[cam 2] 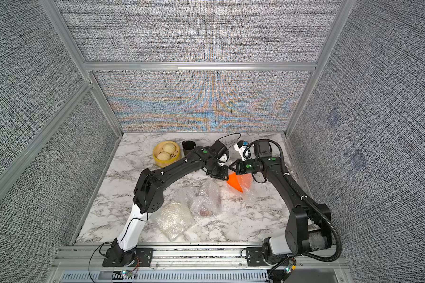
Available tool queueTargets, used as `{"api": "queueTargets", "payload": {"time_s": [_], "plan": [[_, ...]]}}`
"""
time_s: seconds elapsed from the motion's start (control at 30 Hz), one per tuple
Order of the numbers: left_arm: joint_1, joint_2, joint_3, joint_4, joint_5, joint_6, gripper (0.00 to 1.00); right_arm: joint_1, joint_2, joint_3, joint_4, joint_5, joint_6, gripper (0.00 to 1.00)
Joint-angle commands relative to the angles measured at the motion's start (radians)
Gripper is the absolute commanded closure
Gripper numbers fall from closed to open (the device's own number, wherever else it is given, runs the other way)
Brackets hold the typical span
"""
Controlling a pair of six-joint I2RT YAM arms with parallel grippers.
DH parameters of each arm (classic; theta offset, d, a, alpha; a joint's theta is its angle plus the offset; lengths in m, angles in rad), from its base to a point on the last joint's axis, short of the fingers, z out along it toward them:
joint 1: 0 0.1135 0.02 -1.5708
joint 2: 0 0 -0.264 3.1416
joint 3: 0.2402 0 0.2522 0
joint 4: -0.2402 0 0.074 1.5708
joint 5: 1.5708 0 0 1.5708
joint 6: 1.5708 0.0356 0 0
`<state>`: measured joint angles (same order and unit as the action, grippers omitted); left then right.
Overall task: Unpack dinner plates from bubble wrap
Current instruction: Unwrap the bubble wrap at the center of the board.
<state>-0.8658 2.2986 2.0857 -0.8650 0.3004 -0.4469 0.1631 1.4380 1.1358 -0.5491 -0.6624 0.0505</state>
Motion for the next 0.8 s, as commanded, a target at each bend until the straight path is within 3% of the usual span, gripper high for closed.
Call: {"api": "queueTargets", "payload": {"time_s": [0.0,0.1,0.23,0.4,0.53,0.77], "plan": [[0.004,0.011,-0.006,0.029,-0.042,-0.026,0.98,-0.006,-0.029,0.008,-0.064,0.037,0.022,0.70],[0.009,0.019,-0.012,0.043,-0.040,-0.039,1.00,-0.046,-0.087,-0.023,-0.120,0.221,0.099,0.54],[0.011,0.034,-0.009,0.044,-0.022,-0.040,1.00,-0.081,-0.118,-0.082,-0.157,0.292,0.133,0.41],[0.013,0.040,-0.010,0.043,-0.008,-0.033,1.00,-0.109,-0.046,-0.132,-0.142,0.204,0.173,0.40],[0.014,0.048,-0.001,0.035,0.004,-0.030,1.00,-0.111,0.003,-0.164,-0.073,0.201,0.158,0.40],[0.016,0.060,0.018,0.008,0.004,-0.021,1.00,-0.042,0.113,-0.018,-0.117,0.425,-0.053,0.40]]}}
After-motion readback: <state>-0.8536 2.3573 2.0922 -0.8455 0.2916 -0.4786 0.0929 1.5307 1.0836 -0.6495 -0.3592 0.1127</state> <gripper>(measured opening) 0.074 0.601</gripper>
